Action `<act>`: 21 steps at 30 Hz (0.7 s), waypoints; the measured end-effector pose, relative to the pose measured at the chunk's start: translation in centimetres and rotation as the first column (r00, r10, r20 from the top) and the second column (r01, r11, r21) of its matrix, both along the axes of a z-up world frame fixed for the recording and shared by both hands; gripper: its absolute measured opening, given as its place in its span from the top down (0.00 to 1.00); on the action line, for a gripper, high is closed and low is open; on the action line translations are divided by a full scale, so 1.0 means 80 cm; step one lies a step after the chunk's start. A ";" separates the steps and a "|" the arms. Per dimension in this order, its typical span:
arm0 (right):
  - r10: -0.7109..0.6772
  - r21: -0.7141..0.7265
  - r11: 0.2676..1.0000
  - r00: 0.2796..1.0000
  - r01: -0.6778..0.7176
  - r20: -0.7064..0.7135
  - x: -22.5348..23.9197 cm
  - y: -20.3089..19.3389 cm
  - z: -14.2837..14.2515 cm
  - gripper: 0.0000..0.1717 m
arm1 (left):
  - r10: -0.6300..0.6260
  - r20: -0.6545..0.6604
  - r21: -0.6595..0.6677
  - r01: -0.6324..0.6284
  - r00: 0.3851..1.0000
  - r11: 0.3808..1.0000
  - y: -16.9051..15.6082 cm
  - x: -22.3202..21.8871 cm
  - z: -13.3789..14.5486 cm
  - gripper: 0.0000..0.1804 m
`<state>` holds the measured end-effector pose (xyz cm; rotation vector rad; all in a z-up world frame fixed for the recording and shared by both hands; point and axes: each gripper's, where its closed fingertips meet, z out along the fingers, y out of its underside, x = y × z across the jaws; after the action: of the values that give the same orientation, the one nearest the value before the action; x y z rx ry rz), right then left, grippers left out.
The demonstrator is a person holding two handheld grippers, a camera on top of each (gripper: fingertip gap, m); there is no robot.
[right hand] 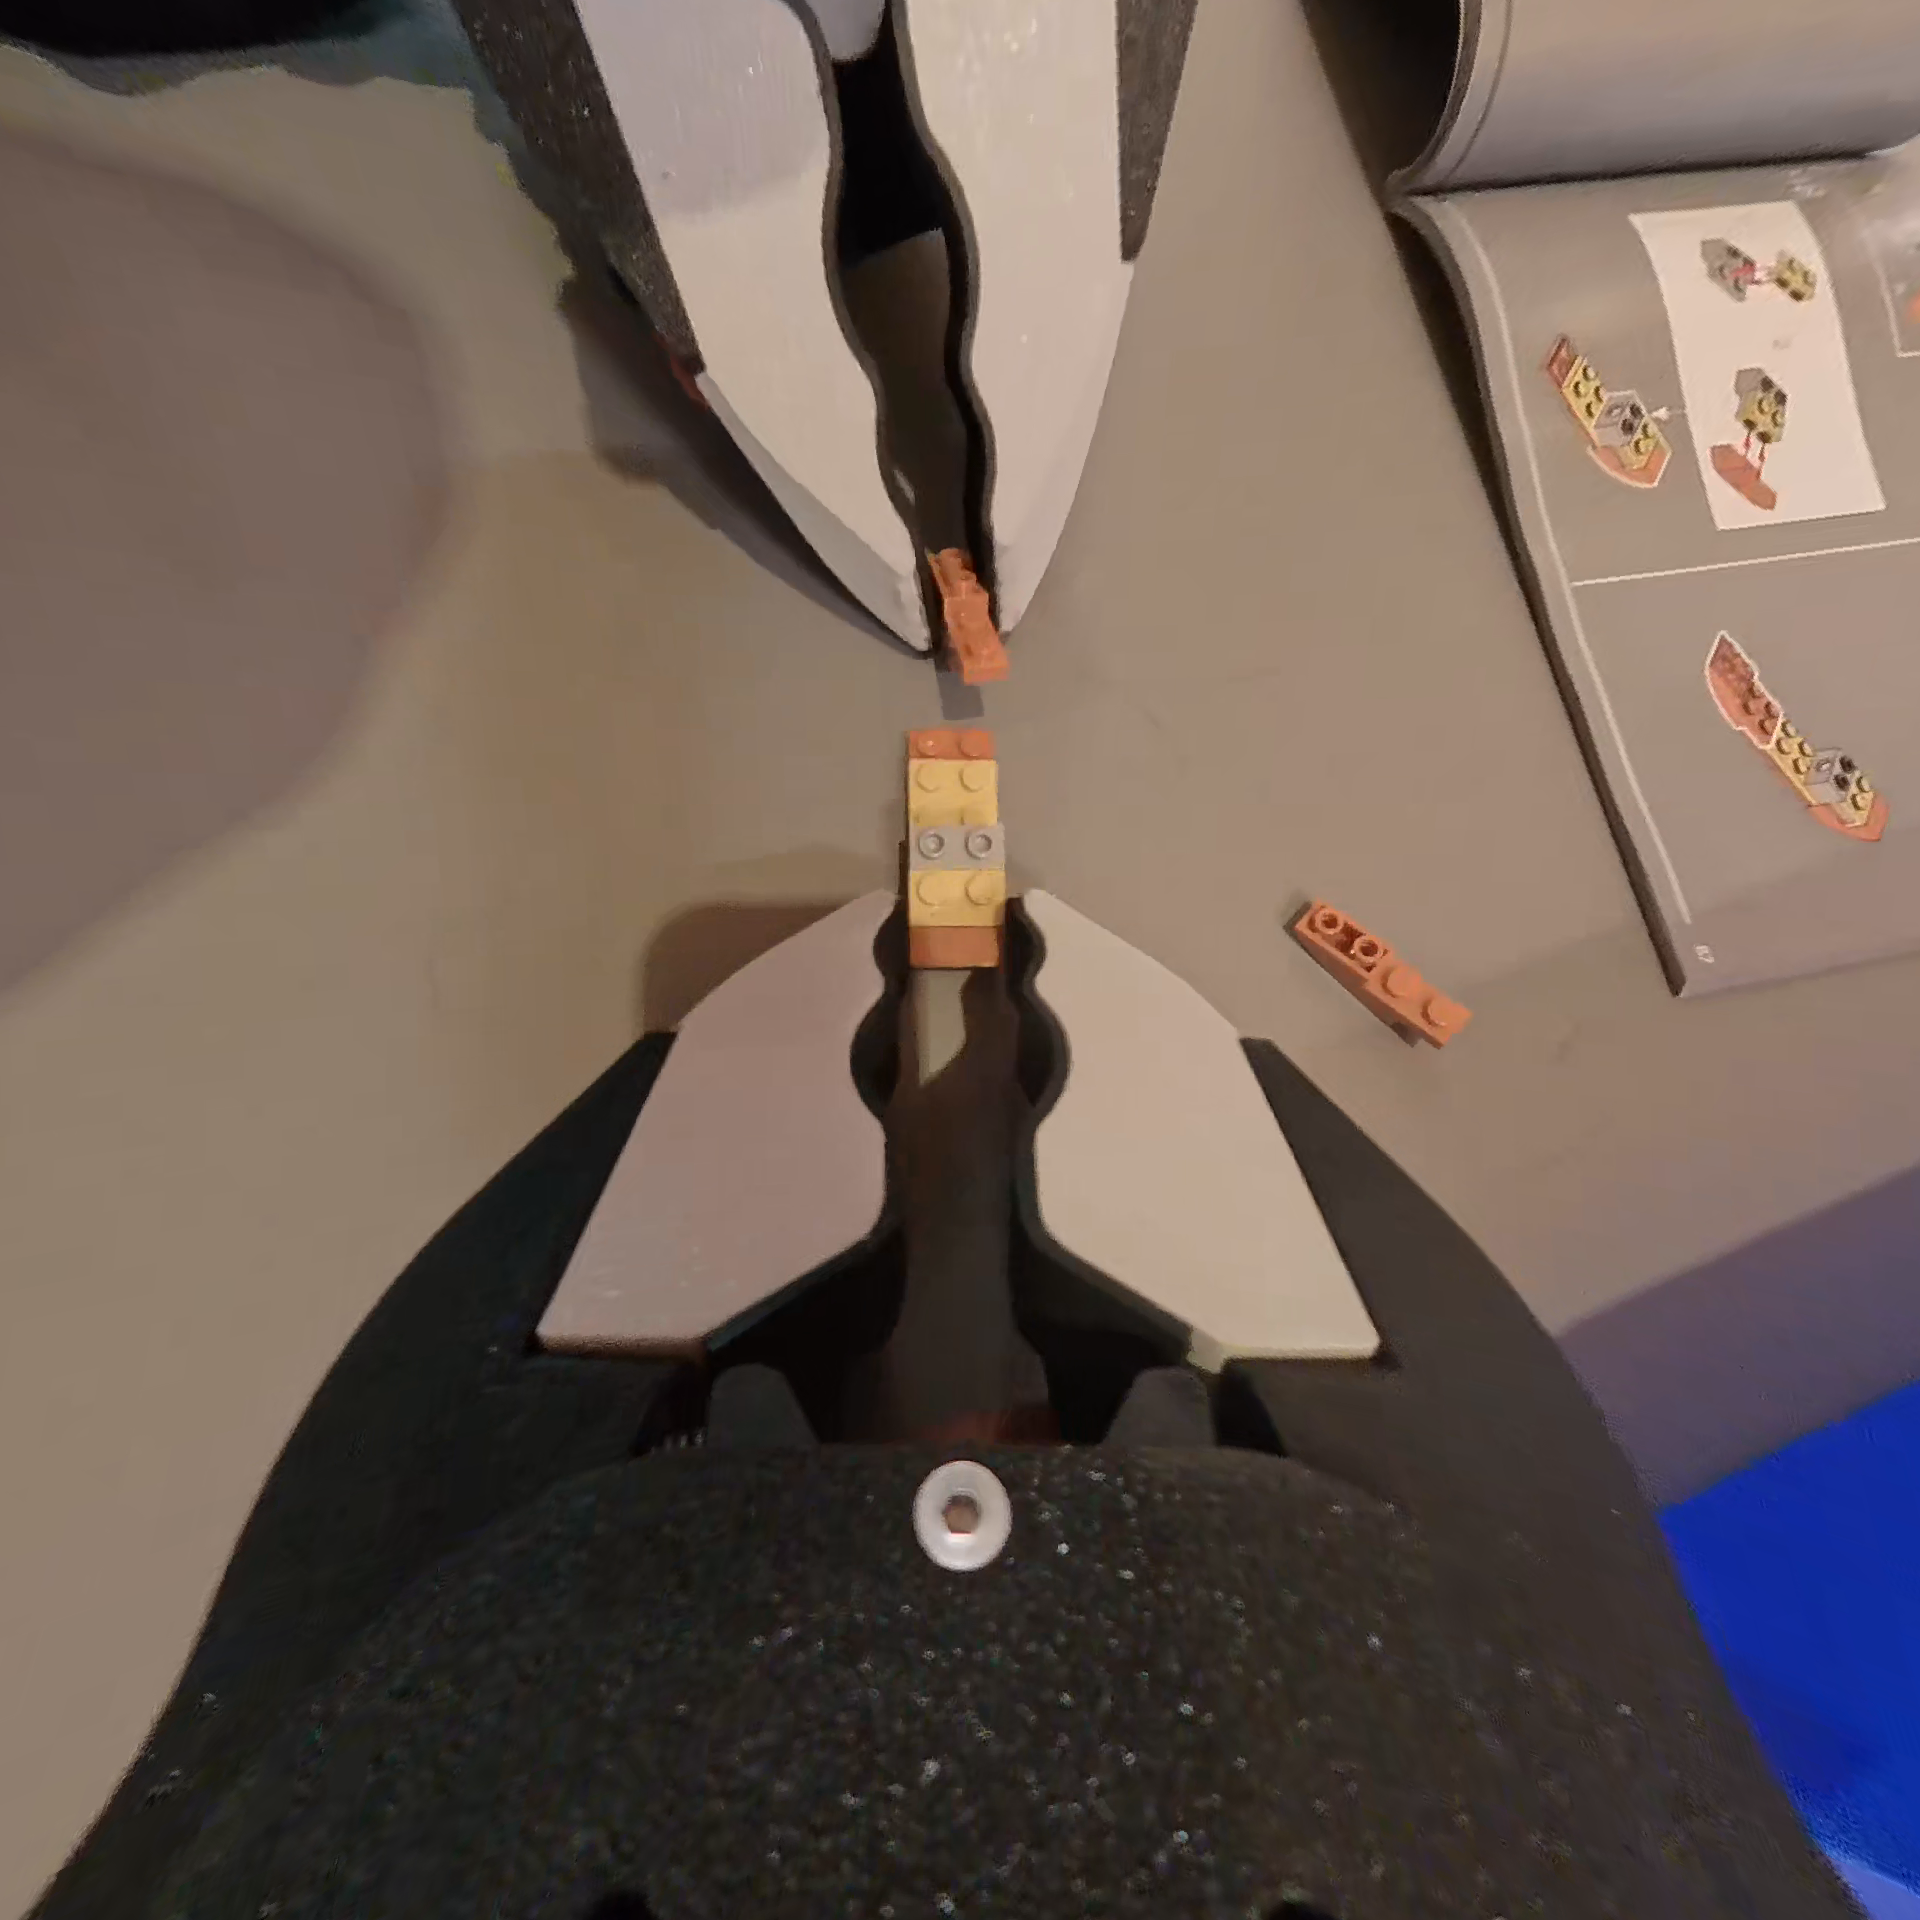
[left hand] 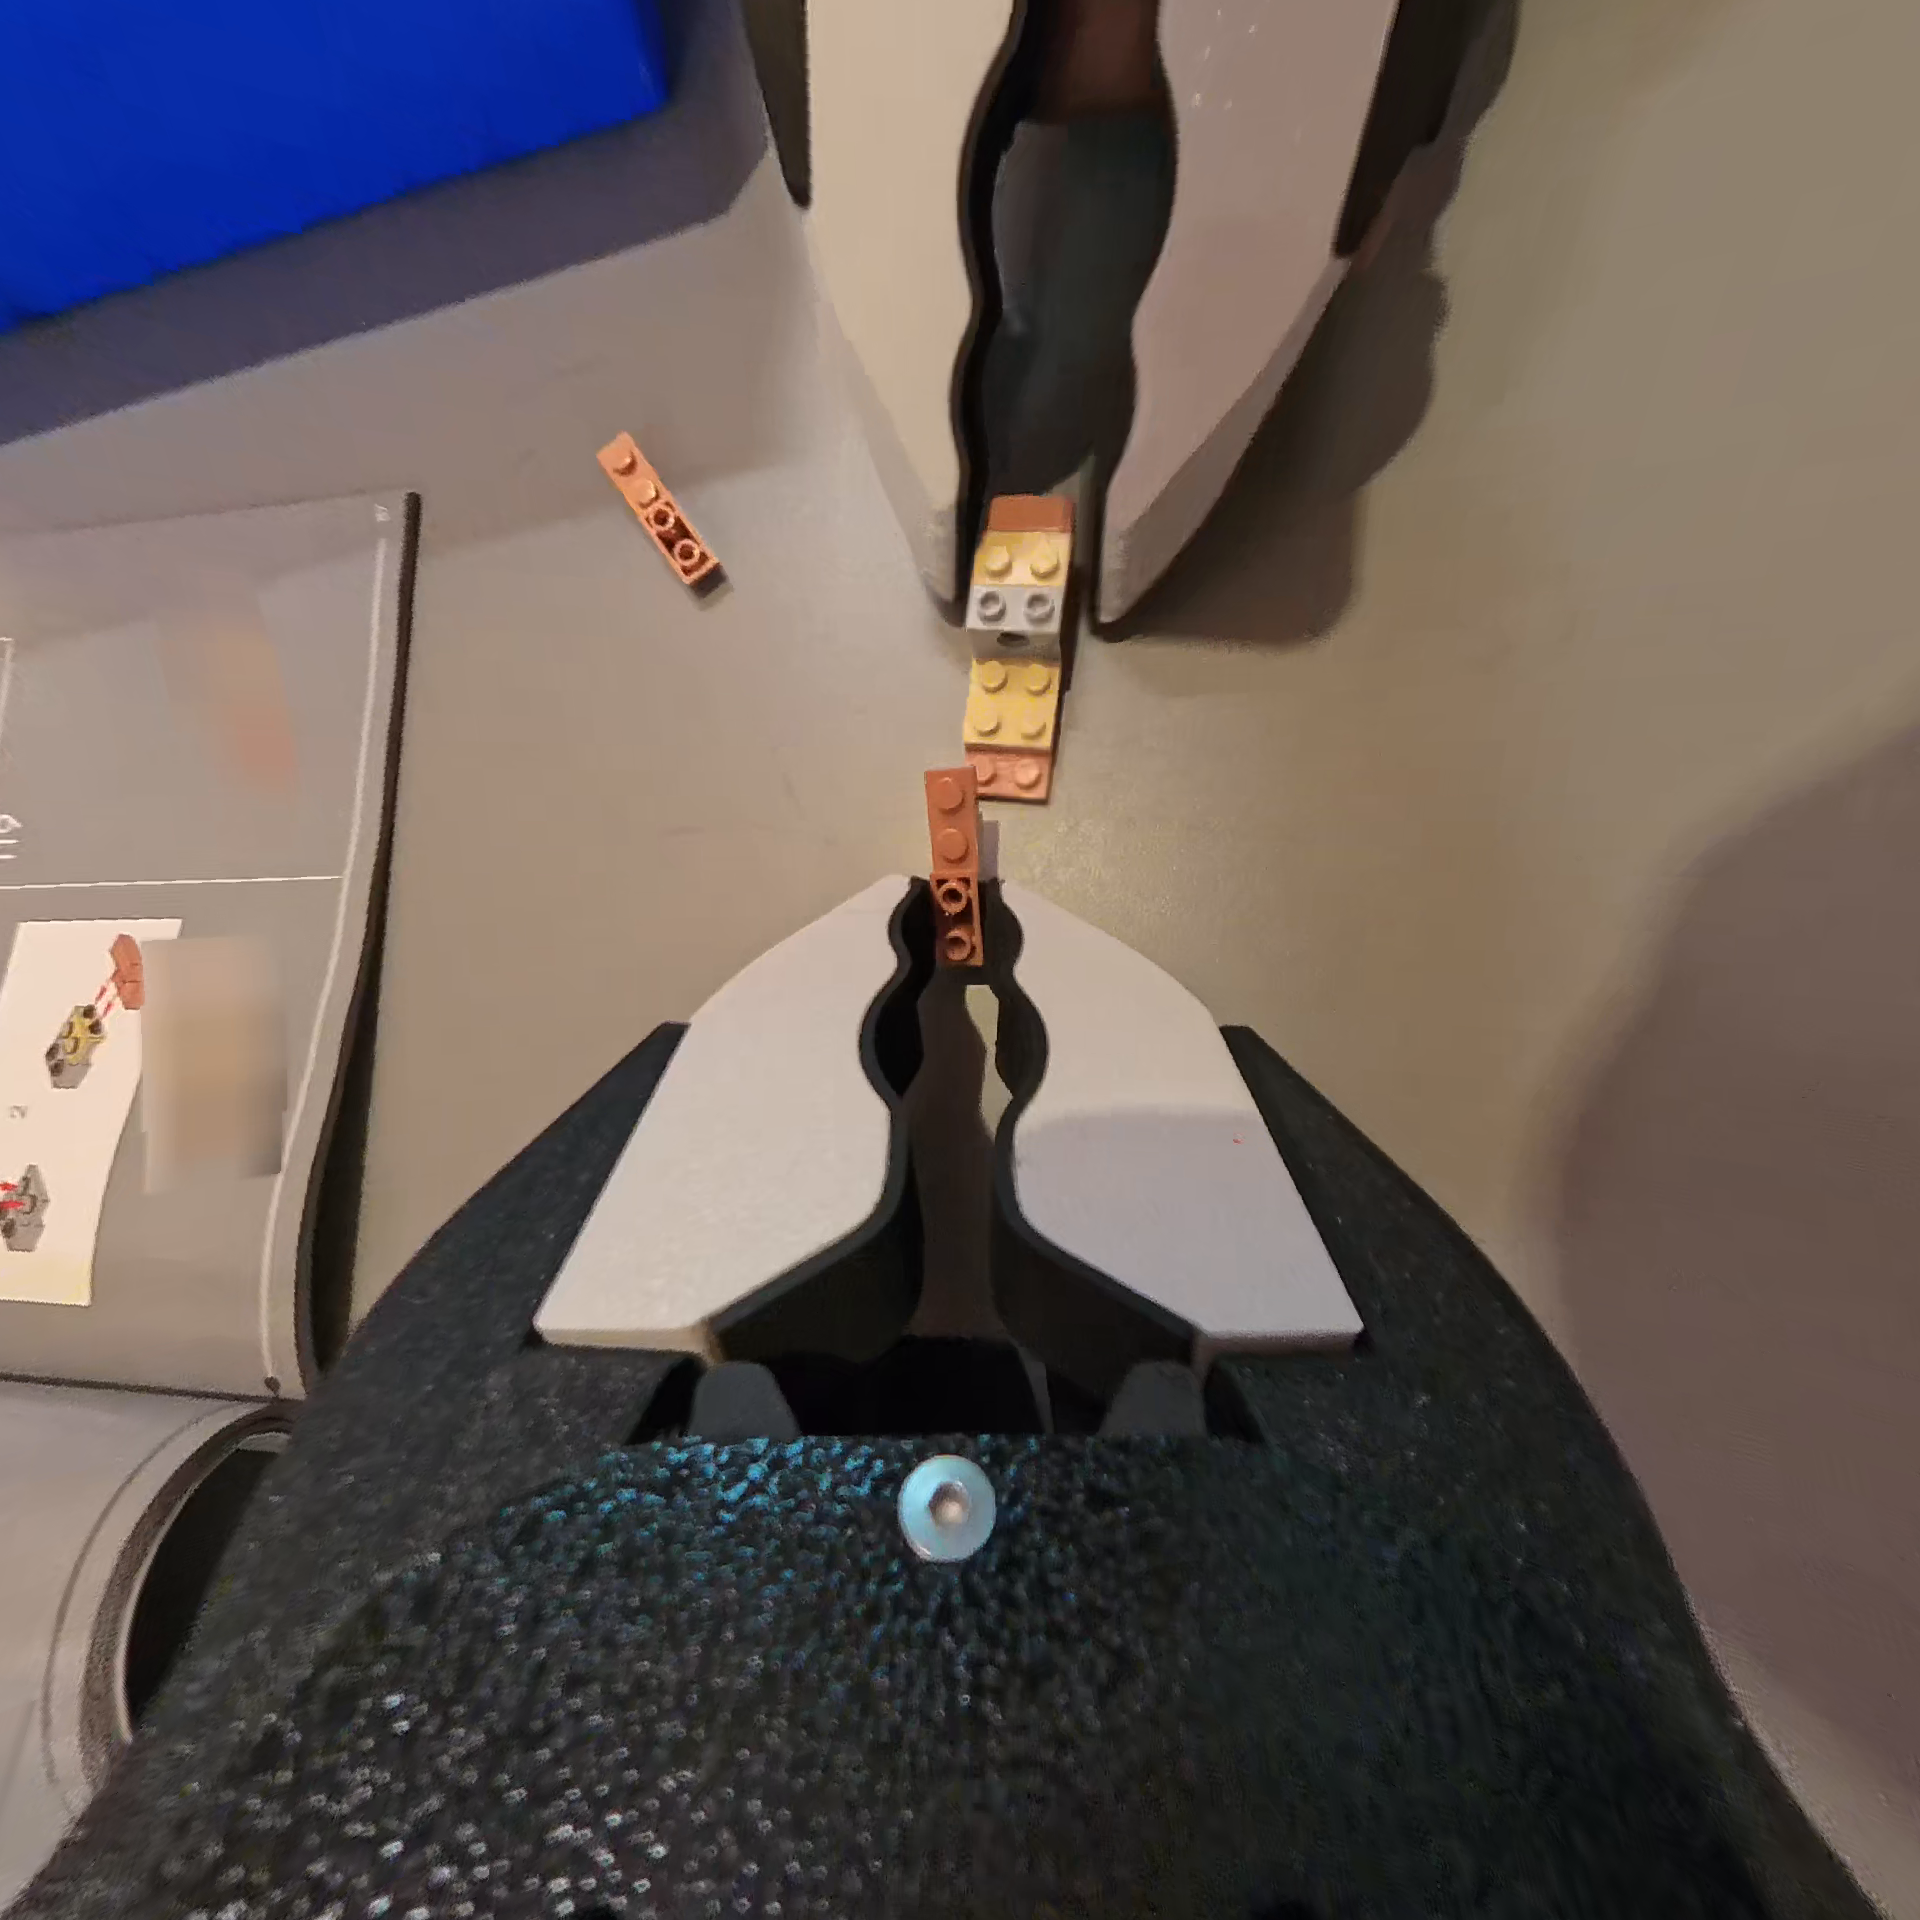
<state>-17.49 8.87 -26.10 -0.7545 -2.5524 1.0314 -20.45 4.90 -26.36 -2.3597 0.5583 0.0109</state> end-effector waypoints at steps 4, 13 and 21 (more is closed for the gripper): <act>0.007 -0.015 1.000 1.000 -0.007 0.021 0.001 0.000 0.000 0.90 | -0.009 -0.012 -0.005 0.009 1.000 1.000 0.002 0.004 0.000 0.95; 0.025 -0.022 0.999 1.000 -0.025 0.003 0.003 -0.003 0.002 0.90 | -0.011 -0.032 -0.005 0.011 0.999 1.000 0.005 0.007 0.001 0.95; 0.022 -0.056 0.998 1.000 -0.022 0.000 0.003 -0.003 0.007 0.90 | -0.004 -0.016 0.007 0.004 1.000 1.000 0.005 0.007 0.001 0.95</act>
<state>-17.23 8.63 -25.54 -0.7421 -2.5476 1.1136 -19.88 5.31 -26.31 -2.3534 0.5702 0.0300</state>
